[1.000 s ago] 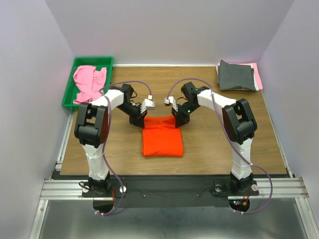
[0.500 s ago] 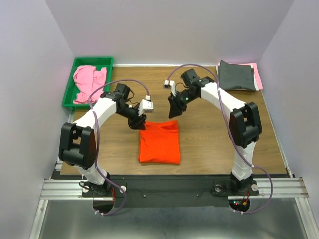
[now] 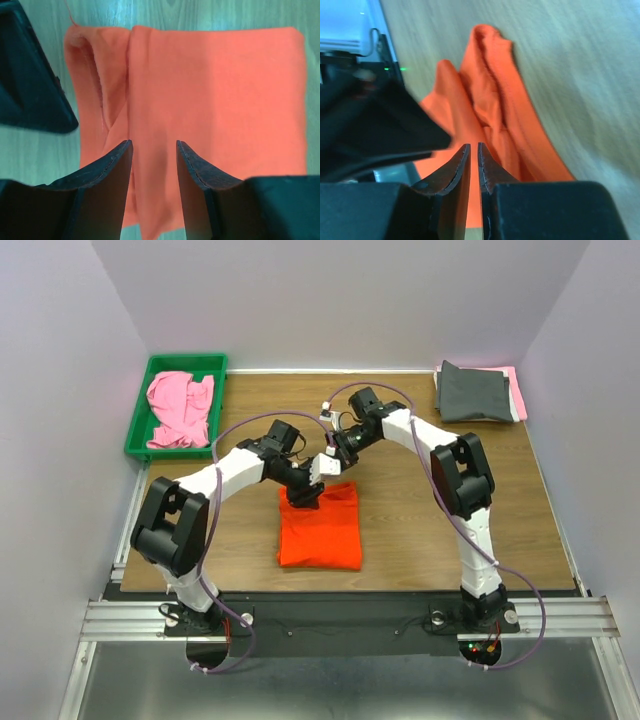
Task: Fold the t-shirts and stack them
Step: Fold the tshirt
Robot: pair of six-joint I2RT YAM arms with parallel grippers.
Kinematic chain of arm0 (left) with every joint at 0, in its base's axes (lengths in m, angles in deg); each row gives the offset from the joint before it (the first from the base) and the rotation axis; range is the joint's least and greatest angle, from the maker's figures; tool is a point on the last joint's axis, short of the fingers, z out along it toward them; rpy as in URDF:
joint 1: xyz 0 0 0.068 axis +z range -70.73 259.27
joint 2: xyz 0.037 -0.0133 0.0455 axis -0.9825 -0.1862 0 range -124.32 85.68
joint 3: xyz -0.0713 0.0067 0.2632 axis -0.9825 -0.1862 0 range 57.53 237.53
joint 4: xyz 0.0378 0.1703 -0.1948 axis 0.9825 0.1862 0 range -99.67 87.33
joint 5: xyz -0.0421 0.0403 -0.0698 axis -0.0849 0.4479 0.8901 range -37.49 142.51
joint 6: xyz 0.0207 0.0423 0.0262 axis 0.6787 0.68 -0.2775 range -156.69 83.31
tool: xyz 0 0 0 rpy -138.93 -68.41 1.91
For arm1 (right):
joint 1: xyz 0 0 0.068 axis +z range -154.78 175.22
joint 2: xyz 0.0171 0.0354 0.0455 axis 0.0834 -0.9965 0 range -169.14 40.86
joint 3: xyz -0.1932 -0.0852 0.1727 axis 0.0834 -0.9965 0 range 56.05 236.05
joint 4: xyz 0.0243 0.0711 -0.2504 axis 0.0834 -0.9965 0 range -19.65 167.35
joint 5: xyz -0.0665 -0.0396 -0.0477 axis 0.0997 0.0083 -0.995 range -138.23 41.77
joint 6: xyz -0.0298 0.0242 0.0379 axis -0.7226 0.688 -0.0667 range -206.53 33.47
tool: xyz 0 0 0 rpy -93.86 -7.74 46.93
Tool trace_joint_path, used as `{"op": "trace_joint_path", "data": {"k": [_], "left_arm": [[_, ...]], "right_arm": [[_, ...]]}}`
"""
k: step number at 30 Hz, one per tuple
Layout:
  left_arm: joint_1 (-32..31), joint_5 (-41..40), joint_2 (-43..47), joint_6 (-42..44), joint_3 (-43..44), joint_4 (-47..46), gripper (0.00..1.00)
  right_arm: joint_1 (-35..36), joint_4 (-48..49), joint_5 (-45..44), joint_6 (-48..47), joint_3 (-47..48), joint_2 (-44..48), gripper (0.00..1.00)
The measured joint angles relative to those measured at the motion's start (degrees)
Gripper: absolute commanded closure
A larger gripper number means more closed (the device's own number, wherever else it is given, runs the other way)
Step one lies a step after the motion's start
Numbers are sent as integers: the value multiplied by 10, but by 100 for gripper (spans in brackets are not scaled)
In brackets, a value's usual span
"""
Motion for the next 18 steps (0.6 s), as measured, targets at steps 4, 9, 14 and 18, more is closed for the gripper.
{"op": "trace_joint_path", "data": {"k": [4,9,14,18], "left_arm": [[-8,-13,-35,-14,-3,-26,49],[-12,-28,-58,-23,-3,-45,55],[-17,-35,-68,-23,-3,-54,66],[-20,-37,-78,-21,-3,-54,87]], "right_arm": [[6,16,11,28,-9,0,84],[7,21,14,43,-20,0,84],[8,34,21,63,-36,0,84],[8,35,23,72,-46,0,84]]}}
